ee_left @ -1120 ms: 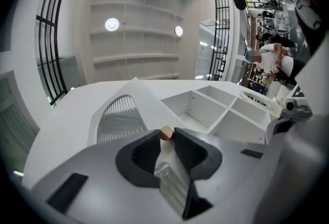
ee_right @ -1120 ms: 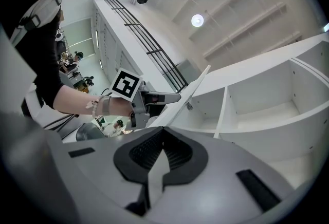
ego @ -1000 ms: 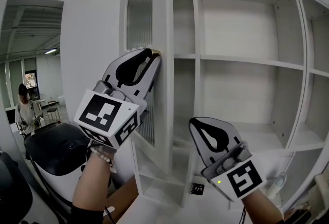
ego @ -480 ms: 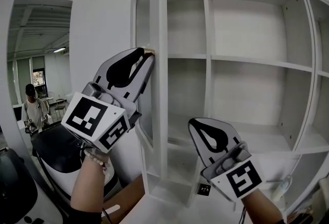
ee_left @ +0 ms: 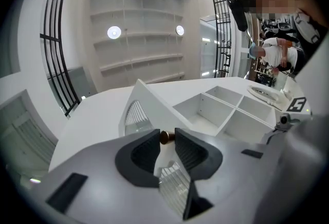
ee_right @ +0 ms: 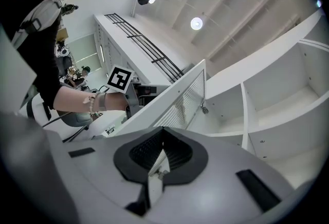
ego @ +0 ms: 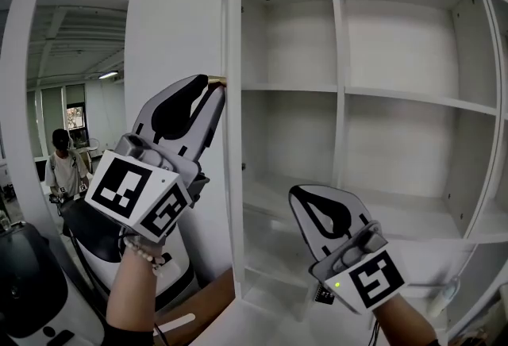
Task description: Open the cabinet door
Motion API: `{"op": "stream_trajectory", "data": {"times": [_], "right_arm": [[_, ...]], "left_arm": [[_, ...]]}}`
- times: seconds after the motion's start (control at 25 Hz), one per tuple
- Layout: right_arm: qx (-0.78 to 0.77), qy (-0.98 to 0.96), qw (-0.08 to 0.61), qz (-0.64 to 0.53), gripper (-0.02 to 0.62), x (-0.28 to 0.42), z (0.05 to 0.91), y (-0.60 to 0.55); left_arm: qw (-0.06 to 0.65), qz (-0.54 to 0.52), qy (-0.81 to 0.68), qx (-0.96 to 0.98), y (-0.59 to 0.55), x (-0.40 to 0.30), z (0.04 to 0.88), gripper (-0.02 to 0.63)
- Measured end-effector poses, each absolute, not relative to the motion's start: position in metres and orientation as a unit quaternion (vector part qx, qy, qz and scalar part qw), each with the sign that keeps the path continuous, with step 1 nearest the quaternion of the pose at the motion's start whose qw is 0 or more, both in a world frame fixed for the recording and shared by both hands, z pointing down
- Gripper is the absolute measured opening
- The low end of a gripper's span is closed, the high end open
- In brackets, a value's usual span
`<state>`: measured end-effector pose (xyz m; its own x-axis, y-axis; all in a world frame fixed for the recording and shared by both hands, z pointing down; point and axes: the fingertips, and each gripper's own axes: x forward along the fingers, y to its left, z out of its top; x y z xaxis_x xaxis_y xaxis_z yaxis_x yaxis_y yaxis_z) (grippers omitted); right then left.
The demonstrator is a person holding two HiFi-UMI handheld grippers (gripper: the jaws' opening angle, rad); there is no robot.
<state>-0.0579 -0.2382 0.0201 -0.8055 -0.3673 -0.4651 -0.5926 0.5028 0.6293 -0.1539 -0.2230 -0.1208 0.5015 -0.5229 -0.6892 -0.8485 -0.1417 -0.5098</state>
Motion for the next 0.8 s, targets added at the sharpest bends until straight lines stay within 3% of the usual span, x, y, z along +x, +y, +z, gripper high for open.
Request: {"op": "stream_trajectory", "data": {"times": [0.8], "right_arm": [[-0.210,0.878,0.163,0.398,0.003,-0.120,0.028,-0.220]], "left_arm": [[0.445,0.160,0.575,-0.668,-0.205,-0.234,-0.115,0.038]]}}
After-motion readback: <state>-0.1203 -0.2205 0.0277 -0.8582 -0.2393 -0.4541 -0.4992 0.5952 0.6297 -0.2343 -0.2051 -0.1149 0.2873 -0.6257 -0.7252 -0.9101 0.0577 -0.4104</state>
